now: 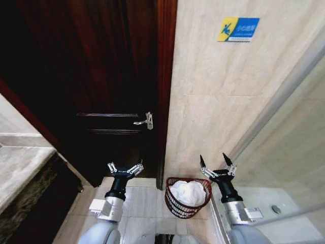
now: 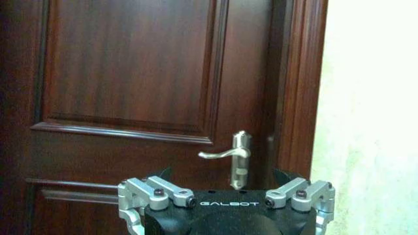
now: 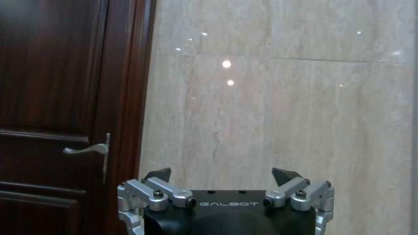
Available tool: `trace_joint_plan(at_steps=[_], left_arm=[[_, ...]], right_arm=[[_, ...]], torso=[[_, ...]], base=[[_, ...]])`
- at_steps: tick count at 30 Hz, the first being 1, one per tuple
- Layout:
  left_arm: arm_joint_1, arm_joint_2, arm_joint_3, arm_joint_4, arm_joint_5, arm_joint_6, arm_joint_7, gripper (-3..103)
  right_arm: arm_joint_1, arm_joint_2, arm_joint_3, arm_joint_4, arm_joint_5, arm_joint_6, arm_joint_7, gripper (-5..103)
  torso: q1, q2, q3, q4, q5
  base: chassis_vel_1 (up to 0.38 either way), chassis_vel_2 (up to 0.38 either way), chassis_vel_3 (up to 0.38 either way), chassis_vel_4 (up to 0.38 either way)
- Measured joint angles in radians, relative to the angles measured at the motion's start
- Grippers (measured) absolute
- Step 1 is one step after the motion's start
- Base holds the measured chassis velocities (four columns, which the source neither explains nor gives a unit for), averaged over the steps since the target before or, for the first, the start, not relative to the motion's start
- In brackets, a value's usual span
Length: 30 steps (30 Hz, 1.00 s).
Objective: Discard the used towel into the hamper.
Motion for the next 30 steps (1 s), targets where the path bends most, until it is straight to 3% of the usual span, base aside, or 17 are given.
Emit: trace_joint_plan(at_steps=[30], left_arm=[[0.000, 0.000, 0.000, 0.000, 0.000, 0.000, 0.000, 100]], right_arm=[[0.000, 0.000, 0.000, 0.000, 0.000, 0.000, 0.000, 100]], torso=[[-0.003, -0.005, -0.002, -0.0001, 0.0000]], base=[[-0.002, -0.001, 0.006, 0.008]])
